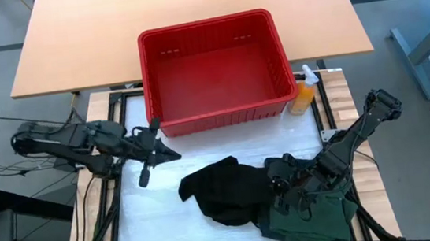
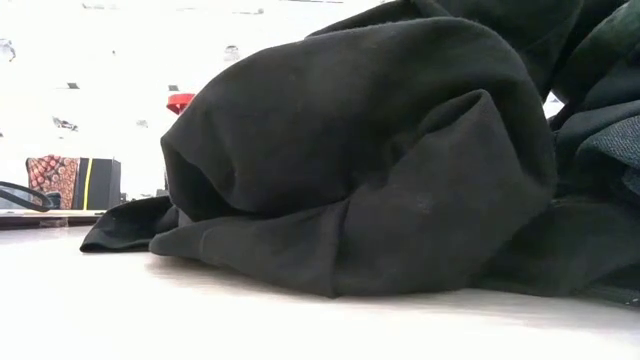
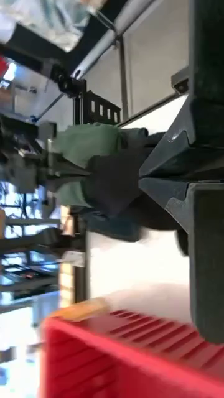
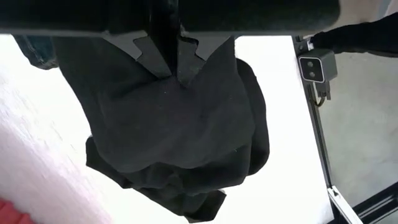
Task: Fold laundry
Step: Fold the black shirt
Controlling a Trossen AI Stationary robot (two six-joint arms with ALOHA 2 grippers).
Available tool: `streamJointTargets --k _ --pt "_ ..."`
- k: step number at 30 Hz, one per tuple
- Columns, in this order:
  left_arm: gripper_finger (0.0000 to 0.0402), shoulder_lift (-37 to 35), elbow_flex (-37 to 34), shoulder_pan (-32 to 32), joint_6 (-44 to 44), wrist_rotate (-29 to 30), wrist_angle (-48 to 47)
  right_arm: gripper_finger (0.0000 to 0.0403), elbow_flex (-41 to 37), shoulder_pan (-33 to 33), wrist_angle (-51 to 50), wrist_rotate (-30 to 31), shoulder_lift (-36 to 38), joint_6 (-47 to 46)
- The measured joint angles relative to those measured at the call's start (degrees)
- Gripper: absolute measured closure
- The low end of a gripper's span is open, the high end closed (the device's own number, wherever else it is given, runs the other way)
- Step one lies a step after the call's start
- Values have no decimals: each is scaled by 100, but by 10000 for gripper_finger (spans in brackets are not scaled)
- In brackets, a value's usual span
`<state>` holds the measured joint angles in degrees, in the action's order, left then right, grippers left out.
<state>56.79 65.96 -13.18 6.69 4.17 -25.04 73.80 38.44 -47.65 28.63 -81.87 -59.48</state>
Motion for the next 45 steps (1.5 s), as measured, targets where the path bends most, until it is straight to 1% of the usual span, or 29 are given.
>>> streamJointTargets --k 4,7,11,15,17,20,22,26,28,31,33,35,37,39,41,43,44,45 --pt "401 -6 -631 -7 954 92 574 378 0 2 -1 -1 0 2" --pt "387 283 -1159 -70 1150 111 1416 378 0 12 24 -3 0 0" --pt "346 991 -1568 -162 1149 243 2240 378 0 26 86 -3 0 0" --pt "290 1967 -1587 -125 1159 492 2469 378 0 53 182 -5 0 1" --pt "262 2409 -1535 -35 1178 510 2712 378 0 77 209 -13 0 -2" --pt "226 3004 -1291 191 1287 328 2734 378 0 152 270 -27 0 -2" --pt "209 3370 -1159 365 1381 27 2724 378 0 219 300 -27 0 -2" --pt "190 3965 -935 622 1404 -713 2736 378 0 341 331 -27 0 -3" --pt "188 4228 -861 685 1371 -857 2719 378 0 392 333 -25 0 -4" --pt "187 4536 -803 732 1356 -844 2870 378 0 439 362 -23 0 -4" --pt "187 4684 -778 735 1351 -867 3147 378 0 439 369 -23 0 -7" --pt "187 4765 -778 739 1350 -1064 3380 378 0 439 378 -23 0 -4" --pt "198 4774 -778 730 1298 -1367 3564 378 0 435 374 -23 0 -4" --pt "228 4728 -759 700 1215 -1535 3670 378 0 437 364 -21 0 -4" --pt "284 4561 -755 675 1083 -1571 3554 378 0 437 333 -21 0 -2" --pt "353 4339 -714 669 943 -1593 3606 378 0 436 289 -21 0 -1" --pt "377 4201 -711 675 895 -1594 3601 378 0 435 263 -21 0 0" --pt "386 4051 -713 691 874 -1591 3590 378 0 433 249 -19 0 0"
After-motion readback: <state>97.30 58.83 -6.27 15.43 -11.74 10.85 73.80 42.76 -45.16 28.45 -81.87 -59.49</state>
